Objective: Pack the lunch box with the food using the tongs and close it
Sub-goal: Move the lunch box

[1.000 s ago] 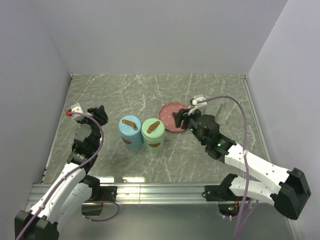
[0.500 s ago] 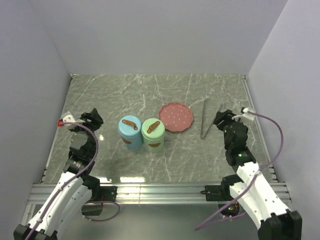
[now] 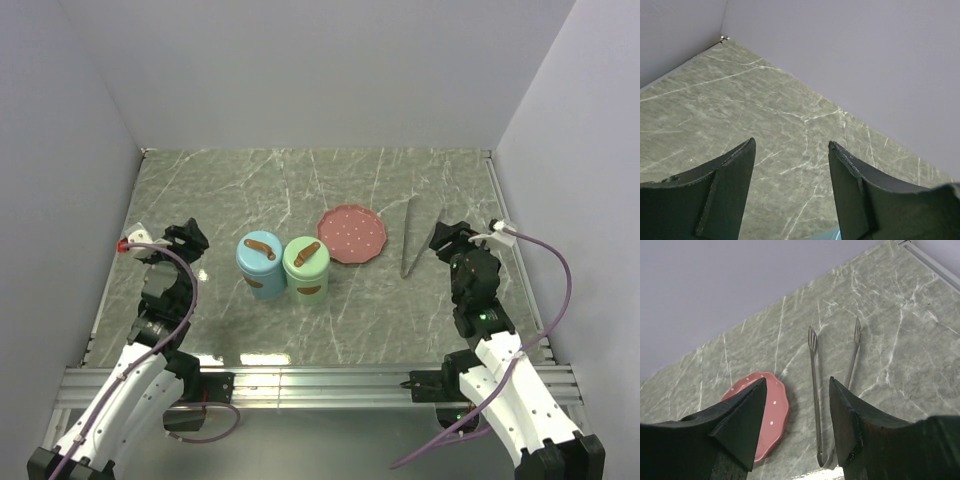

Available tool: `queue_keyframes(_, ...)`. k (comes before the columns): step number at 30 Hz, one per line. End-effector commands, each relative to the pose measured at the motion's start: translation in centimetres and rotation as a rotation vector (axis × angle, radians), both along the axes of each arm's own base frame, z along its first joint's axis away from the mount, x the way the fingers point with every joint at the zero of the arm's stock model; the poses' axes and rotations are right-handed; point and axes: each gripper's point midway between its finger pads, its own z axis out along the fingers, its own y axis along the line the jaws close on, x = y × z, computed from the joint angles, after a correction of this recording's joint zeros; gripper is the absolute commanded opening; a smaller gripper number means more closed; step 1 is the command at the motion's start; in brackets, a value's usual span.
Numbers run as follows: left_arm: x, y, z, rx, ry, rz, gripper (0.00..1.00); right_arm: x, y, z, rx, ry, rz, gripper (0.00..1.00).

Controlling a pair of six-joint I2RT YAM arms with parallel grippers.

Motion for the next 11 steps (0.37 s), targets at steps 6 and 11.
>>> queue_keyframes(6, 0.03, 0.15, 1.26, -0.014, -0.039, 0.006, 0.66, -0.06, -0.27, 0.54, 0.016, -0.028, -0.015, 0.60)
queue_keyframes(11, -0.05, 0.15, 1.44, -0.016, -0.047, 0.004, 0.67, 0.04, -0.33, 0.36, 0.013, -0.021, -0.018, 0.60)
